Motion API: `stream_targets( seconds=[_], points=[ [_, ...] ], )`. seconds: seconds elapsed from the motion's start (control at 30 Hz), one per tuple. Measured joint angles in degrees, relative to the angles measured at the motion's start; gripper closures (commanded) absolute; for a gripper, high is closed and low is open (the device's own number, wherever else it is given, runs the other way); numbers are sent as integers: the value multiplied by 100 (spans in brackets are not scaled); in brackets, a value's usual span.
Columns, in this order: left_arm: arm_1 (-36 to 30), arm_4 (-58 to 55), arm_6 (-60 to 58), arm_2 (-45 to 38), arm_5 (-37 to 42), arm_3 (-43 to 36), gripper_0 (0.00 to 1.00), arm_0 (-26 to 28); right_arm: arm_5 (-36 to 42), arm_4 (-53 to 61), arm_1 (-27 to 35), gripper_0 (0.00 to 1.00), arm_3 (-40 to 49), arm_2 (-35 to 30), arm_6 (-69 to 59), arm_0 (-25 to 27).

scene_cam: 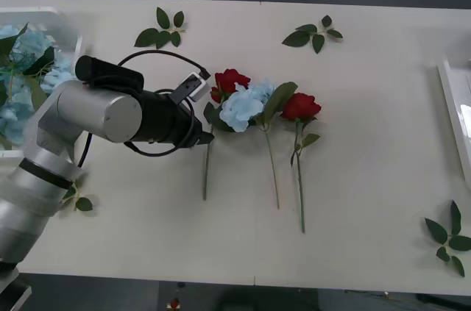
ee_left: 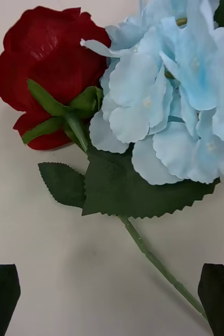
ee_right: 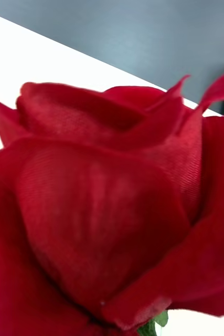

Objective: Put the red flowers into the right box and the blue flowers into the left box

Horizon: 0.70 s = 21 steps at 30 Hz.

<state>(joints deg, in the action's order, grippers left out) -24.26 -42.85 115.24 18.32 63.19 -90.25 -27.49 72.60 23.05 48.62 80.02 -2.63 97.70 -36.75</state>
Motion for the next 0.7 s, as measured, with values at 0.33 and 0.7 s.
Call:
stream_targets(
  seconds=[0.33, 0.7],
  points=[
    [43, -207, 0, 554, -568, 1210, 0, -723, -1342, -275, 22, 100, -1445, -32, -1, 0],
    [130, -573, 0, 1380, -1175, 2229, 0, -1420, -2488, -272, 22, 100, -2836, -504, -11, 0]
  ],
)
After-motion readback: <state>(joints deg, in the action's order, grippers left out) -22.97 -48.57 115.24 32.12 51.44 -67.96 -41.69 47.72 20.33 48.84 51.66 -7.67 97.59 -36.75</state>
